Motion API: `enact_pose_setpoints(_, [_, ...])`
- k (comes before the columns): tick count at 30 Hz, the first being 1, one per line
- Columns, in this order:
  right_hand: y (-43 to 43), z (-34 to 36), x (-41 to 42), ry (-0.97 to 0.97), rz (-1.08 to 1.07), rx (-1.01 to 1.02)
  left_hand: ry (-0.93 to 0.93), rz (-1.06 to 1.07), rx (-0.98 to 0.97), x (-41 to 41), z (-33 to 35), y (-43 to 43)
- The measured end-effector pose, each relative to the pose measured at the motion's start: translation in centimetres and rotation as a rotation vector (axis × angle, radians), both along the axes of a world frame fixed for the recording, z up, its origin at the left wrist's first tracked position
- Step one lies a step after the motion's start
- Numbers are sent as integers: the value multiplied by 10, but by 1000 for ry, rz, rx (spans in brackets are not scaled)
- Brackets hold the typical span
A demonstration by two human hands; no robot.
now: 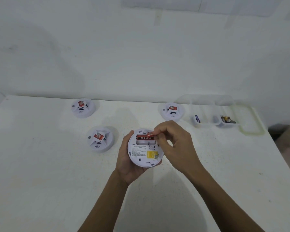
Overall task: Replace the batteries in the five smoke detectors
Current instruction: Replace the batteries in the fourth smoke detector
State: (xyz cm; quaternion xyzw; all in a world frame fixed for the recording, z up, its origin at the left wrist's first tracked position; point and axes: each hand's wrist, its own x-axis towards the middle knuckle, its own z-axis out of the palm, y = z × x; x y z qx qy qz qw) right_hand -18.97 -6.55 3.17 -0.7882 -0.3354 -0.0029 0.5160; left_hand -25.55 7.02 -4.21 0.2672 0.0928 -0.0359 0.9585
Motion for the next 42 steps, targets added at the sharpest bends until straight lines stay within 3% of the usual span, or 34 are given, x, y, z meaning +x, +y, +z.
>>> enact_pose_setpoints(7, [-3, -8, -8, 92, 4, -42, -23, -13, -45, 1, 5, 0])
enact_pose_setpoints(15, [0, -23, -17, -271, -154, -44, -42, -76, -56, -1, 5, 2])
enact_pose_setpoints(22, [6, -34, -24, -372, -266, -40, 4, -108, -114, -3, -6, 6])
enact_pose_setpoints(32, [9, -31, -28, -156, -290, 42, -17, -21, 42, -2, 1, 4])
enact_pose_setpoints(42, [9, -36, -24, -232, -250, -35, -61, -91, -45, 0, 1, 6])
